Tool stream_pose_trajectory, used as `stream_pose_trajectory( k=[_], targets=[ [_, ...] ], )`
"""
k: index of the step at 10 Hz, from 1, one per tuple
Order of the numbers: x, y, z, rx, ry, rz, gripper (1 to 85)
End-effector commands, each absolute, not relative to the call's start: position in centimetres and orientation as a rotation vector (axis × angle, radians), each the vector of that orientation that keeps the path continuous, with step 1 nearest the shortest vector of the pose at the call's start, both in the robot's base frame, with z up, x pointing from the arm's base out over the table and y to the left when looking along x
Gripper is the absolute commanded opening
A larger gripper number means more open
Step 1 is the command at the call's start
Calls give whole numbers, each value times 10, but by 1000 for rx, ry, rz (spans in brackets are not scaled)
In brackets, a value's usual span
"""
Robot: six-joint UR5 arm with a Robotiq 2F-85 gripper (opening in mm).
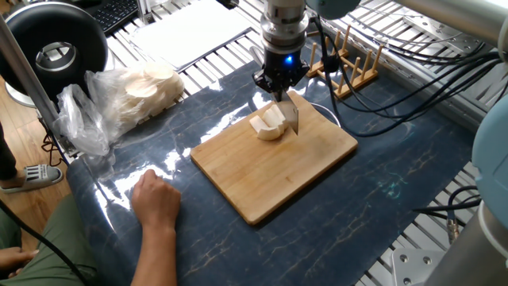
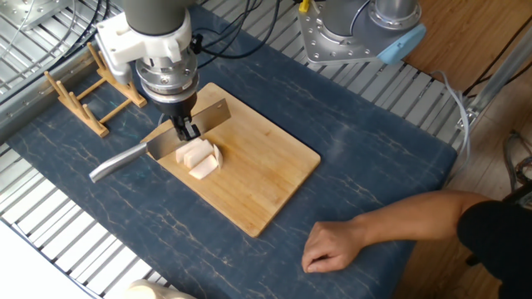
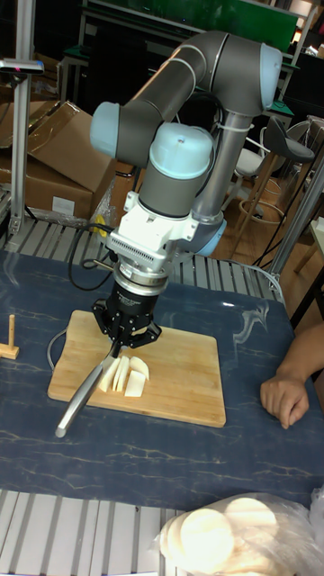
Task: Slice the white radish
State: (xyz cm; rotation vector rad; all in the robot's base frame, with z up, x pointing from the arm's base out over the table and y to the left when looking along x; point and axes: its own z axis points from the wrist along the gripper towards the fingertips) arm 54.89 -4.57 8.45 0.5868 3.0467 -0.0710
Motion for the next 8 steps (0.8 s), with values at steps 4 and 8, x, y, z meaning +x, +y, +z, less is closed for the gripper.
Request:
stream_pose_trajectory(
  k=[4, 8],
  targets=[
    [551, -42, 83, 604, 3029, -56, 10],
    [553, -41, 81, 591, 3016, -51, 10]
  ],
)
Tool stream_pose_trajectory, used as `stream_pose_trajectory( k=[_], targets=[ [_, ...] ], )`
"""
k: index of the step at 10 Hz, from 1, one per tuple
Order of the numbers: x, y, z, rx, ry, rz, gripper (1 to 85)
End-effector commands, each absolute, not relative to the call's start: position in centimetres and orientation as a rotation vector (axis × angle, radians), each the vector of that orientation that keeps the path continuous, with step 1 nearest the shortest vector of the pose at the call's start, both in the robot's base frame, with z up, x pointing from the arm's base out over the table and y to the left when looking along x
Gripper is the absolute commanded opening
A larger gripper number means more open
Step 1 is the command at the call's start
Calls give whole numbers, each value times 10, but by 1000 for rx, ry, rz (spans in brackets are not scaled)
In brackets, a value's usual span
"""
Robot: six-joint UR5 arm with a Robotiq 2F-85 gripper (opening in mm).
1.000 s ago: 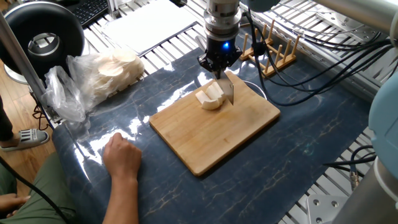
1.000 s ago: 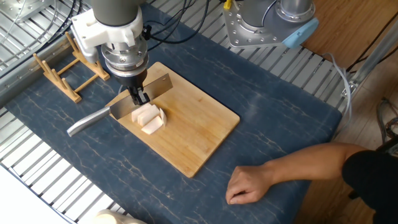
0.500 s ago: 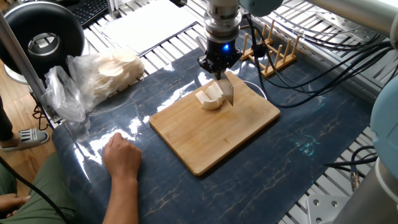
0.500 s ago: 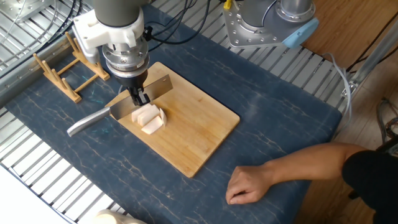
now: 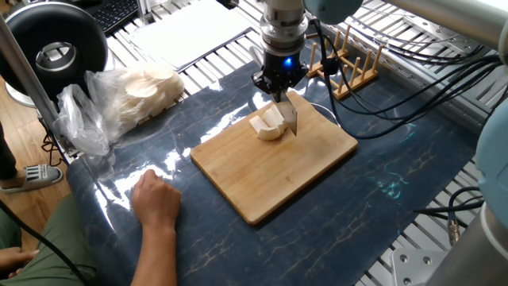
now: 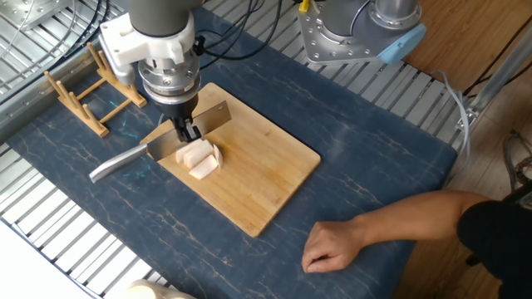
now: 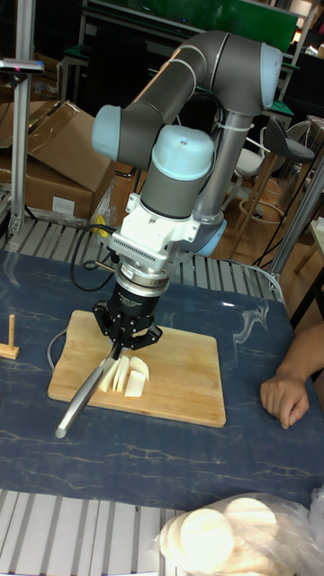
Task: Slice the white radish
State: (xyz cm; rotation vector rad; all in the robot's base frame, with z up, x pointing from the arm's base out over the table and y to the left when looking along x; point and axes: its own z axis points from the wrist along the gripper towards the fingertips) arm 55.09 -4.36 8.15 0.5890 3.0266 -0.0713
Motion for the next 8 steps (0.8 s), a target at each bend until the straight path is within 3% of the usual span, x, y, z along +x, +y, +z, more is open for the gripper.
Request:
stream_pose_trajectory(
  k=[1, 8],
  targets=[
    [553, -41, 81, 584, 3016, -53, 10],
    [551, -43, 80, 571, 3016, -65, 10]
  ],
)
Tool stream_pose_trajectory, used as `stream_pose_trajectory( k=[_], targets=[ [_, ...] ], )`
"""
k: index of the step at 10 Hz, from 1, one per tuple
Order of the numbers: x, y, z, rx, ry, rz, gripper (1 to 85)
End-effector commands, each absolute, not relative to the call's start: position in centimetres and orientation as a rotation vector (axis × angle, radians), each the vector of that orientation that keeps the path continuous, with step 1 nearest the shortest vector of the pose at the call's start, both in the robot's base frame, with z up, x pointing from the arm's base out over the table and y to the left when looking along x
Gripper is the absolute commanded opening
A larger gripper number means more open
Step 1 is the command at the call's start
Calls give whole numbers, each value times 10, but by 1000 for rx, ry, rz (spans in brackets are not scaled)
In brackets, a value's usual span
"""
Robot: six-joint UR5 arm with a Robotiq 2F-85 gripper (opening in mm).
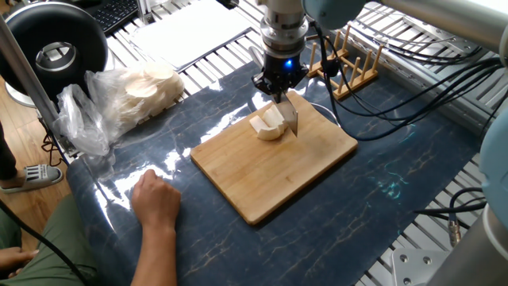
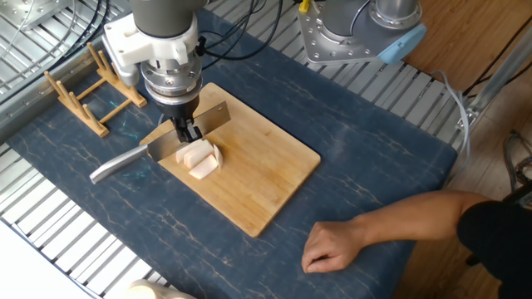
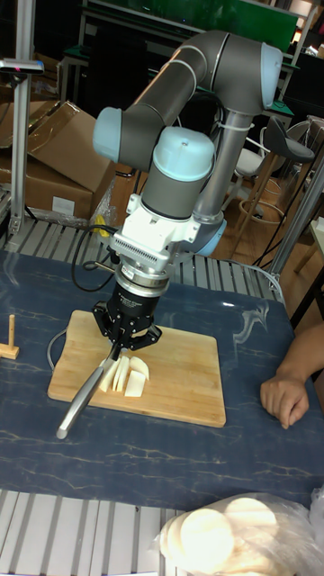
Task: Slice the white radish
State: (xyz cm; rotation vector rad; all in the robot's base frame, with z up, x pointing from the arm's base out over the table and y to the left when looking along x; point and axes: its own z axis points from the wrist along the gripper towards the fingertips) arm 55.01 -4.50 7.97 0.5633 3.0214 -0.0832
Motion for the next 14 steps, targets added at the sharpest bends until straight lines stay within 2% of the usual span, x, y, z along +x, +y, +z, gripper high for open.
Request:
stream_pose_trajectory(
  k=[1, 14],
  targets=[
    [552, -43, 80, 573, 3012, -63, 10],
    [554, -42, 80, 561, 3002, -62, 10]
  ],
)
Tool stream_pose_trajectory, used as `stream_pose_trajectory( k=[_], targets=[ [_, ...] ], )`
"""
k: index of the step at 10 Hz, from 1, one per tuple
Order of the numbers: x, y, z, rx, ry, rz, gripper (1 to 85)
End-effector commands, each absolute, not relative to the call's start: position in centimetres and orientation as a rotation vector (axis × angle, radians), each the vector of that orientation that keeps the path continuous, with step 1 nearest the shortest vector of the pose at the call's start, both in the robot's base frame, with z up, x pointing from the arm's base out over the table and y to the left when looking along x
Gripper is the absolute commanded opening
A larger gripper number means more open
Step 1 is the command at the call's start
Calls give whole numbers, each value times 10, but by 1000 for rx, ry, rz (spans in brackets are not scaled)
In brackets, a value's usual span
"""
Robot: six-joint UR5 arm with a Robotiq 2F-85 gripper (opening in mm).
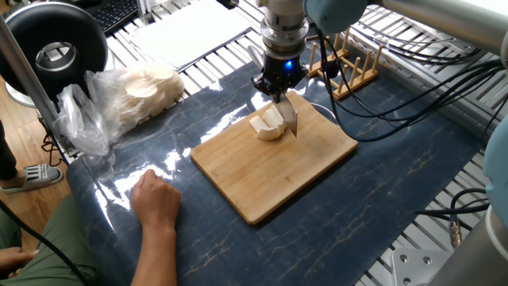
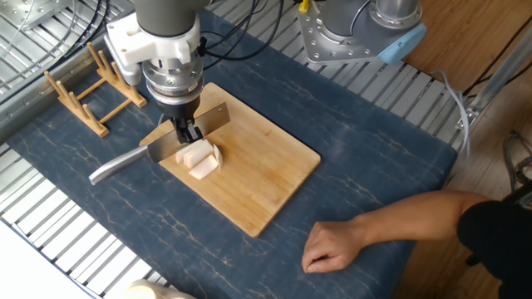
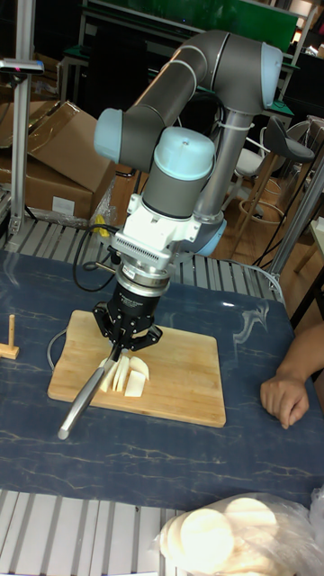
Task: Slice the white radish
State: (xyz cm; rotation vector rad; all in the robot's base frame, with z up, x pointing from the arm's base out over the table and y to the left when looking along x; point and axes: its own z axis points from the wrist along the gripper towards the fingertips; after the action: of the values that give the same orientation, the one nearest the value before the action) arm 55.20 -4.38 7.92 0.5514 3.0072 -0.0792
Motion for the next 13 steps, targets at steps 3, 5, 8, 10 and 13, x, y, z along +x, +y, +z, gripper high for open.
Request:
stream_pose_trajectory(
  k=[3, 5, 8, 10, 13],
  targets=[
    [553, -43, 79, 532, 3002, -60, 10],
    [554, -42, 78, 528, 2995, -57, 10],
    [555, -43, 77, 509, 2988, -55, 10],
    [555, -45, 75, 484, 2984, -61, 10],
    [555, -45, 73, 475, 2985, -66, 10]
  ],
)
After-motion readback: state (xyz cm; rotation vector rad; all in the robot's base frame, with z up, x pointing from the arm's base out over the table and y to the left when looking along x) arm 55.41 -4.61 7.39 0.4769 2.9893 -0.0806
